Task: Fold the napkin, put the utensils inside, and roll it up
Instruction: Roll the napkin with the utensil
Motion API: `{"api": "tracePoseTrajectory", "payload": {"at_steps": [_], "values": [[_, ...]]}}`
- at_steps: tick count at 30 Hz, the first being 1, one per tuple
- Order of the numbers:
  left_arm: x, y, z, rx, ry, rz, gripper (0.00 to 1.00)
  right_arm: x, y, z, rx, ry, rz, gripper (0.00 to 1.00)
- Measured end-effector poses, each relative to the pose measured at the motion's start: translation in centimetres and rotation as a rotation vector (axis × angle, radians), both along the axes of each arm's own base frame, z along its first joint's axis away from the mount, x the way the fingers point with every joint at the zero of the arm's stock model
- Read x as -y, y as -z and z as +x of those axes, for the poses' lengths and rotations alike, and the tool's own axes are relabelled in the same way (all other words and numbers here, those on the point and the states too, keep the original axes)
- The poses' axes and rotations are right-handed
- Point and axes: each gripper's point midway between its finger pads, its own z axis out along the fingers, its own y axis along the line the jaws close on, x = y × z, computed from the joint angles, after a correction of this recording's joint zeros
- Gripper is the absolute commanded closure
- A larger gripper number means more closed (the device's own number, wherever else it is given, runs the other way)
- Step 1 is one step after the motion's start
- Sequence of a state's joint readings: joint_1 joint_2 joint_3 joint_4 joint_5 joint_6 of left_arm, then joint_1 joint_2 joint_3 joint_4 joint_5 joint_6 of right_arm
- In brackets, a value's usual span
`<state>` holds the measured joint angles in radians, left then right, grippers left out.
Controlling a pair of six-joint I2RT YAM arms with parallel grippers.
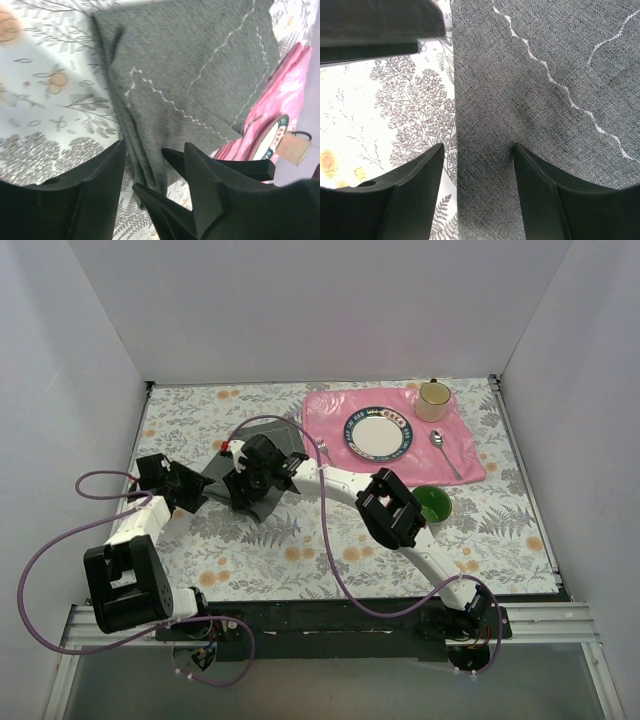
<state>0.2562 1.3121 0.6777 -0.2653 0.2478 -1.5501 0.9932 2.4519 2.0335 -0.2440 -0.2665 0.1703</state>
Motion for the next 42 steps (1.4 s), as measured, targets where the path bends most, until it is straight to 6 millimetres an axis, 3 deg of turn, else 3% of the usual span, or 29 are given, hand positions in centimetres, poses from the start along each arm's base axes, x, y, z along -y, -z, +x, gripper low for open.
{"api": "tracePoseTrajectory", "payload": {"at_steps": [7,13,15,17,21,24,29,35,42], "values": [[2.0,-0.3,1.2,0.052,0.092,-0.097,0.69,0.2,-1.0,0.0,-0.058,-0.001,0.033,0.35],[2.7,-1.8,2.3,0.129,0.129,-0.135,0.71,0.3,-2.4,0.5,-0.108,0.007,0.082,0.55],[2.9,-2.0,2.6,0.140,0.132,-0.149,0.72,0.4,-2.7,0.8,-0.117,0.013,0.097,0.69],[3.0,-1.8,2.9,0.144,0.135,-0.165,0.73,0.6,-2.8,1.3,-0.126,0.024,0.106,0.78],[3.1,-0.2,3.1,0.110,0.137,-0.182,0.74,0.8,-3.0,1.7,-0.145,0.033,0.116,0.85],[3.1,1.1,2.8,0.078,0.137,-0.188,0.74,0.8,-2.4,1.5,-0.159,0.034,0.121,0.86],[2.8,2.8,2.0,0.031,0.136,-0.160,0.74,1.5,0.3,0.1,-0.200,0.025,0.081,0.86],[2.2,4.5,1.5,-0.020,0.133,-0.118,0.73,1.2,0.0,0.4,-0.175,0.023,0.076,0.84],[2.1,4.6,1.4,-0.024,0.136,-0.105,0.70,1.0,-0.4,0.9,-0.152,0.030,0.076,0.80]]}}
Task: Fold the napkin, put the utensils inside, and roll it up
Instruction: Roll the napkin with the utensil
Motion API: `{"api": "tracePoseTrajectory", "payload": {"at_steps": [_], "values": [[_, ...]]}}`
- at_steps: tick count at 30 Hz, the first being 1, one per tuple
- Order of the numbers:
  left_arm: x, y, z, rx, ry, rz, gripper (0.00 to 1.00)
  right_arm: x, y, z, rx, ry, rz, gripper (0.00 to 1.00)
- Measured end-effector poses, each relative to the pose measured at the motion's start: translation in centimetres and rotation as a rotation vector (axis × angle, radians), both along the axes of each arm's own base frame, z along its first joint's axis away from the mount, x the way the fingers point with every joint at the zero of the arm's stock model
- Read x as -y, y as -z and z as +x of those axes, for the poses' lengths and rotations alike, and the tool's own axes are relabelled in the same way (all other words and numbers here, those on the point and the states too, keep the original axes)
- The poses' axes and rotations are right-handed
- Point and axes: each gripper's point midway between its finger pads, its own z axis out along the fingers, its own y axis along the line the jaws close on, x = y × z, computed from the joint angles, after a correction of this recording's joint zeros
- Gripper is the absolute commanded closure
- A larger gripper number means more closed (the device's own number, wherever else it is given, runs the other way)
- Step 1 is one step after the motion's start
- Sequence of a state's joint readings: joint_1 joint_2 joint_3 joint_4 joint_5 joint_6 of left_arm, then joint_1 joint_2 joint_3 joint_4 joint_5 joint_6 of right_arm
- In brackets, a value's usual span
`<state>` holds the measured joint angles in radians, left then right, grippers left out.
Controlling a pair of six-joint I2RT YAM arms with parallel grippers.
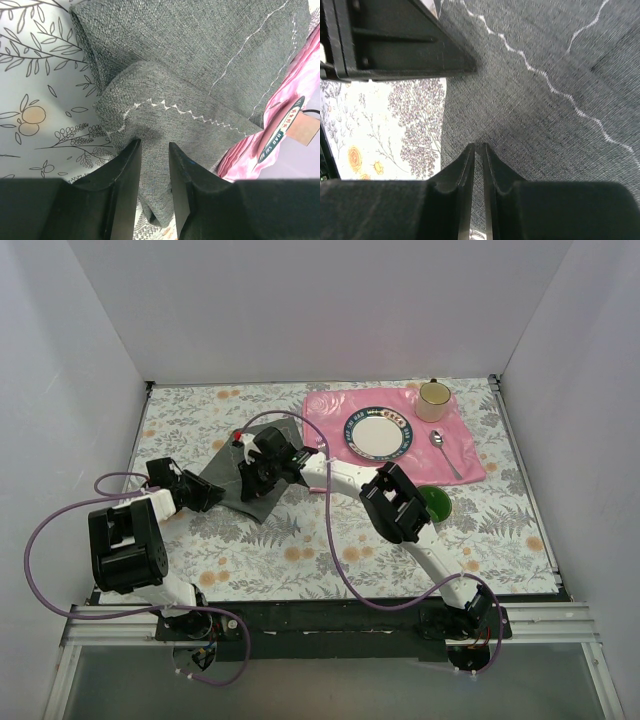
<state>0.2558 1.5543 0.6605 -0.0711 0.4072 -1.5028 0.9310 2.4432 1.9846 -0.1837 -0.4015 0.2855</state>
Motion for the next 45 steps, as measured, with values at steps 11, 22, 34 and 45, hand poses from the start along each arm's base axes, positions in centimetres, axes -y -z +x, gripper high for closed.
{"api": "tracePoseTrajectory", "payload": {"at_steps": [11,22,34,45], "values": [[0.0,-2.2,0.2,0.047,0.001,0.006,0.61,-0.8,-1.4,1.0,0.035,0.013,0.029,0.80],[0.1,-3.0,-0.1,0.049,0.001,0.005,0.49,-0.9,1.1,0.9,0.019,0.003,0.026,0.82],[0.5,-2.2,-1.8,-0.036,-0.010,-0.017,0.49,-1.1,1.4,1.0,0.033,-0.002,0.052,0.85],[0.5,-4.1,-2.1,0.002,-0.022,-0.012,0.45,-0.9,1.3,1.0,0.060,0.012,0.073,0.81]]}}
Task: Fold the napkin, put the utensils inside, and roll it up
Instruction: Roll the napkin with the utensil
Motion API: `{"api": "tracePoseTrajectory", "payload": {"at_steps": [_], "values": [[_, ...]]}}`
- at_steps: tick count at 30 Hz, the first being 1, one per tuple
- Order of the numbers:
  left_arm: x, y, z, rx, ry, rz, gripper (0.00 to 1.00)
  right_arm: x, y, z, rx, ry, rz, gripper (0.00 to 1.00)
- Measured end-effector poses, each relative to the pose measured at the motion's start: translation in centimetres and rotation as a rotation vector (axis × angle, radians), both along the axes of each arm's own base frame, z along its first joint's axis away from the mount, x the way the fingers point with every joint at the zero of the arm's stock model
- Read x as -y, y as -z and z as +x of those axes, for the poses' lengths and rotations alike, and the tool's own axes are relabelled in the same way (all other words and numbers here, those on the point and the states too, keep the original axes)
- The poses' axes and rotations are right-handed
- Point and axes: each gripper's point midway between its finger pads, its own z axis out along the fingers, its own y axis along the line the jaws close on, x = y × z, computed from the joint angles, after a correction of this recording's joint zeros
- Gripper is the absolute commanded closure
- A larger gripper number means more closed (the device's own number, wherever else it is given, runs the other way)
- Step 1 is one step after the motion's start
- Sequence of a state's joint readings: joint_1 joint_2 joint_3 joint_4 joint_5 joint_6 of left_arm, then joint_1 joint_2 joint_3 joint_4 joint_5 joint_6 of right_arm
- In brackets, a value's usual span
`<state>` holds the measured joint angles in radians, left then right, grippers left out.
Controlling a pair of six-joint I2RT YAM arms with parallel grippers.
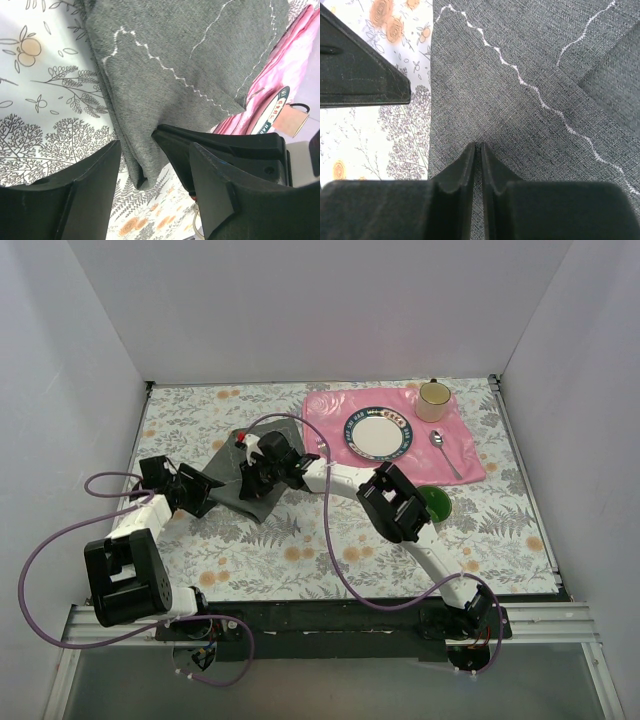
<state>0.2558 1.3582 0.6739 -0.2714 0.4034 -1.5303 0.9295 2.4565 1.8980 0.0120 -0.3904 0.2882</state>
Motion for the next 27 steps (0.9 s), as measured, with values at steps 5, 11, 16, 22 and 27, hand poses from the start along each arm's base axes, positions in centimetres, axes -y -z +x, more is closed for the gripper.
{"api": "tracePoseTrajectory", "payload": {"at_steps": [5,11,16,22,27], "values": [[0.1,0.5,-0.4,-0.027,-0.024,-0.019,0.50,0.4,-0.1,0.5,0.036,0.012,-0.037,0.54],[-0.7,0.9,-0.9,-0.072,-0.133,-0.025,0.50,1.3,-1.0,1.1,0.101,0.017,-0.163,0.21],[-2.1,0.4,-0.9,-0.116,-0.255,-0.005,0.48,2.0,-0.7,0.9,0.198,0.018,-0.268,0.22],[-3.8,-0.2,0.9,-0.182,-0.345,0.009,0.48,1.7,-0.1,-1.7,0.375,-0.017,-0.414,0.45],[-4.9,0.2,0.9,-0.217,-0.394,-0.004,0.48,1.2,-0.3,-3.7,0.476,-0.035,-0.481,0.35]]}}
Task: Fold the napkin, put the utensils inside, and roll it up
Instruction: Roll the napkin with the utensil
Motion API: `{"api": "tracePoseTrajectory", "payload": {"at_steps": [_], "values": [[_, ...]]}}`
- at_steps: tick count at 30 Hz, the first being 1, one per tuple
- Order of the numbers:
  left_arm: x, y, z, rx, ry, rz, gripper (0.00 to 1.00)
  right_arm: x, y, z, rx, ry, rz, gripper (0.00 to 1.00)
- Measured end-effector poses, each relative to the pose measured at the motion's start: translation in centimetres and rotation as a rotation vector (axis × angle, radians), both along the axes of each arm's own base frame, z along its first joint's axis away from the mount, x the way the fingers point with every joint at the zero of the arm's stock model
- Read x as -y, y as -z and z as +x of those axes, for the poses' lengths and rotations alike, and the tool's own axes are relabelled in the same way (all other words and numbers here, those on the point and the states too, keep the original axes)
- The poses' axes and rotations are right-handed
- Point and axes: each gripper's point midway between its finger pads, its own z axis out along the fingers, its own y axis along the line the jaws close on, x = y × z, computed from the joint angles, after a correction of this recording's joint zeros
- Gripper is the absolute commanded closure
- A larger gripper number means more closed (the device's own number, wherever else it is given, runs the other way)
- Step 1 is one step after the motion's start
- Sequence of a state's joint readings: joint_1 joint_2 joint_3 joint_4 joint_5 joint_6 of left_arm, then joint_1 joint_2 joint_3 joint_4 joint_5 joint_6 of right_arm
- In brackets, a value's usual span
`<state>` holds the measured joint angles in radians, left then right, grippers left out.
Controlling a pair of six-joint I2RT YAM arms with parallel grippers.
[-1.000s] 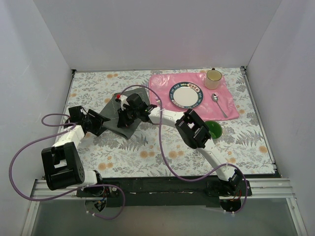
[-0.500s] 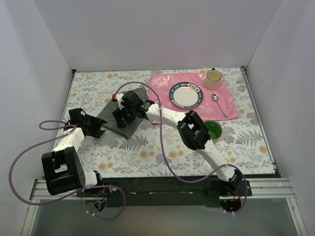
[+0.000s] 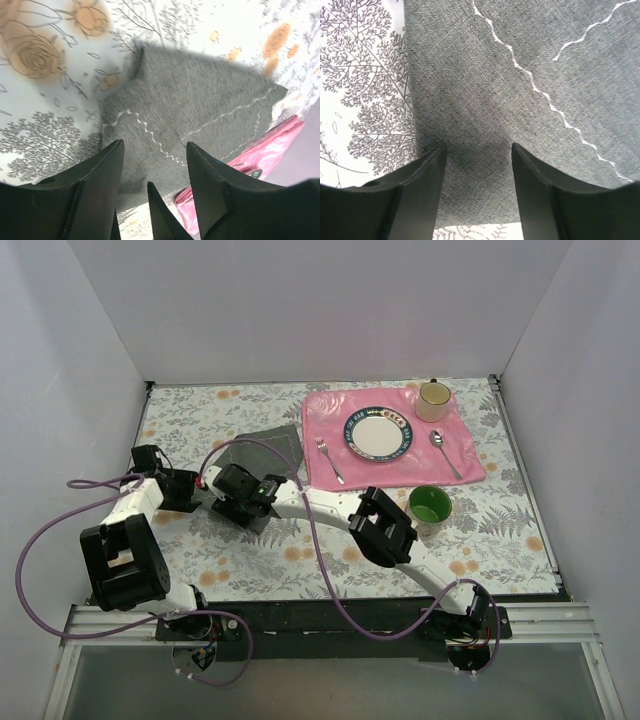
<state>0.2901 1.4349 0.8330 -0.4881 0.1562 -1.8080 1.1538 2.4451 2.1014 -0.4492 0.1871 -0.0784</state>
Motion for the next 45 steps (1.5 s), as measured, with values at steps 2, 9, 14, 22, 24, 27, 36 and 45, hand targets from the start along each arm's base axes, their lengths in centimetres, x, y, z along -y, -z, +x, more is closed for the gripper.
{"api": "tracePoseTrajectory", "payload": {"at_steps": [2,9,14,22,24,27,36,45], "values": [[-0.3,0.6,-0.2,-0.021,-0.010,-0.008,0.48,0.1,-0.3,0.0,0.026,0.001,-0.018,0.34],[-0.8,1.7,-0.5,-0.052,-0.008,-0.024,0.47,0.6,-2.2,2.0,0.104,0.035,-0.026,0.35],[-0.6,1.5,-0.4,-0.033,0.030,-0.025,0.47,1.2,-3.4,1.4,0.097,0.019,-0.014,0.48],[1.3,2.1,-0.7,0.030,0.126,-0.089,0.48,0.9,-5.9,-1.4,0.036,-0.020,0.059,0.53],[1.4,2.4,-0.3,0.039,0.147,-0.097,0.48,0.6,-6.2,-1.6,0.032,-0.025,0.075,0.54],[1.7,2.8,-0.3,0.032,0.167,-0.108,0.43,0.6,-6.3,-1.8,0.025,-0.030,0.083,0.54],[0.0,-1.2,-0.9,0.132,0.162,0.064,0.36,0.9,-5.0,-2.5,-0.011,-0.039,0.075,0.54],[-0.1,1.1,-2.2,0.050,0.145,0.056,0.46,2.0,-5.5,-2.7,-0.009,-0.033,0.086,0.54]]}}
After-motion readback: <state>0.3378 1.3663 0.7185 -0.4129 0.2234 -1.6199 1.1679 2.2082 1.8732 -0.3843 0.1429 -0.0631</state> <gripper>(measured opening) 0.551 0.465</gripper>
